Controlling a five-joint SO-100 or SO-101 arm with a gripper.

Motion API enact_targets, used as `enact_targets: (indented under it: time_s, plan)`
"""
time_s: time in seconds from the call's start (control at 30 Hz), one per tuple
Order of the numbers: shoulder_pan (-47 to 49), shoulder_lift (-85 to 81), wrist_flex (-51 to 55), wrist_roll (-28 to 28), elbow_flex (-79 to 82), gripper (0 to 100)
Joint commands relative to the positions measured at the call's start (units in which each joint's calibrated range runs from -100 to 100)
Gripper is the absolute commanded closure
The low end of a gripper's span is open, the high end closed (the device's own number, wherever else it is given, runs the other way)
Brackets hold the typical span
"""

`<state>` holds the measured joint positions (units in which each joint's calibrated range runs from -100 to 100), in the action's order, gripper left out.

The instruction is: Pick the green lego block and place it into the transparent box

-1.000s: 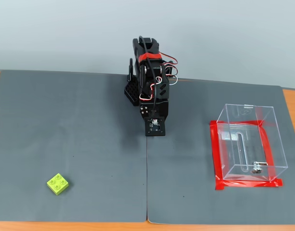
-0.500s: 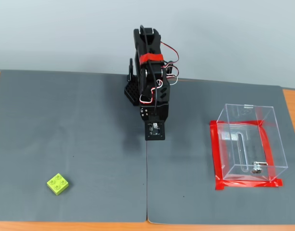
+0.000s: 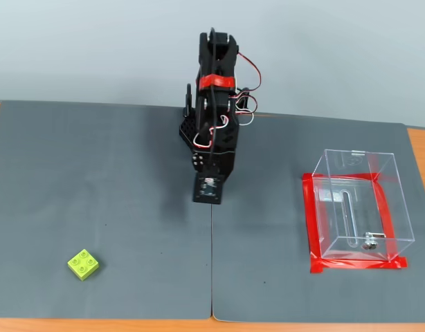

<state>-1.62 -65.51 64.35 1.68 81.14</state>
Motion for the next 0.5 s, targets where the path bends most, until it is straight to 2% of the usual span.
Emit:
enact_targets:
  time_s: [0.0,0.47]
  plan:
    - [-3.2,5.1,-0.7,0.0,-7.2,98]
    - [-11.2,20.3,-0.6,-0.2,-28.3,98]
